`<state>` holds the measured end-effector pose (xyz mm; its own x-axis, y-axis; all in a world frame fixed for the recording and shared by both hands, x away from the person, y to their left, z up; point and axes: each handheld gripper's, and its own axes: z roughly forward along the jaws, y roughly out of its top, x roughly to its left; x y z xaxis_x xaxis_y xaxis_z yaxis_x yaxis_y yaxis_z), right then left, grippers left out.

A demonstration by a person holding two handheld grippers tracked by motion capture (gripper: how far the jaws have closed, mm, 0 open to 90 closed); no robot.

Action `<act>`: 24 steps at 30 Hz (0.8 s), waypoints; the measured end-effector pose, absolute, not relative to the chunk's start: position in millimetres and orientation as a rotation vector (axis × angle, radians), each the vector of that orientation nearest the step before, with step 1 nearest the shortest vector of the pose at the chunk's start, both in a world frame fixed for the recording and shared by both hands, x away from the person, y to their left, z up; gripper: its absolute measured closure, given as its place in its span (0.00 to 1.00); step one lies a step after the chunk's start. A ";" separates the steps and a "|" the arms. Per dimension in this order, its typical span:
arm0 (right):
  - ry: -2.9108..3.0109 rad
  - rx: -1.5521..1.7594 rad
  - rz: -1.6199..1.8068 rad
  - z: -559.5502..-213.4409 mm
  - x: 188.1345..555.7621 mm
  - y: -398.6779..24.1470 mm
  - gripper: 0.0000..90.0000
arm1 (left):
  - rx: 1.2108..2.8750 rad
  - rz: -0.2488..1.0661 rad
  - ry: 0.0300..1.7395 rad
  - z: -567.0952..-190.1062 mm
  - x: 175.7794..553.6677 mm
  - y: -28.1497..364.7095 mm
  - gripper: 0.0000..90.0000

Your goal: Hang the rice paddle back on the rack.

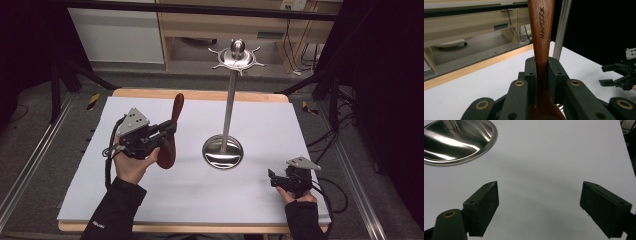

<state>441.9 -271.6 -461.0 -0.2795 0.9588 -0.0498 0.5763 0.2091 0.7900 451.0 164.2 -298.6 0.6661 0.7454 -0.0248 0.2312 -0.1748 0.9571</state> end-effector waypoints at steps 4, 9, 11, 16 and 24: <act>1.940 1.414 0.909 -460.9 442.0 -272.0 0.18 | 1.716 0.555 0.781 -294.9 451.0 162.1 0.87; 1.940 1.412 0.909 -461.0 442.0 -272.0 0.18 | 1.711 0.558 0.765 -291.0 452.1 159.3 0.87; 1.940 1.412 0.909 -461.0 442.1 -272.0 0.18 | 1.712 0.561 0.760 -289.4 452.5 158.4 0.87; 1.940 1.411 0.907 -461.1 442.2 -272.2 0.18 | 1.717 0.558 0.750 -285.7 454.4 156.3 0.87; 1.940 1.408 0.913 -461.5 442.5 -273.4 0.18 | 1.707 0.561 0.730 -276.5 457.1 154.3 0.87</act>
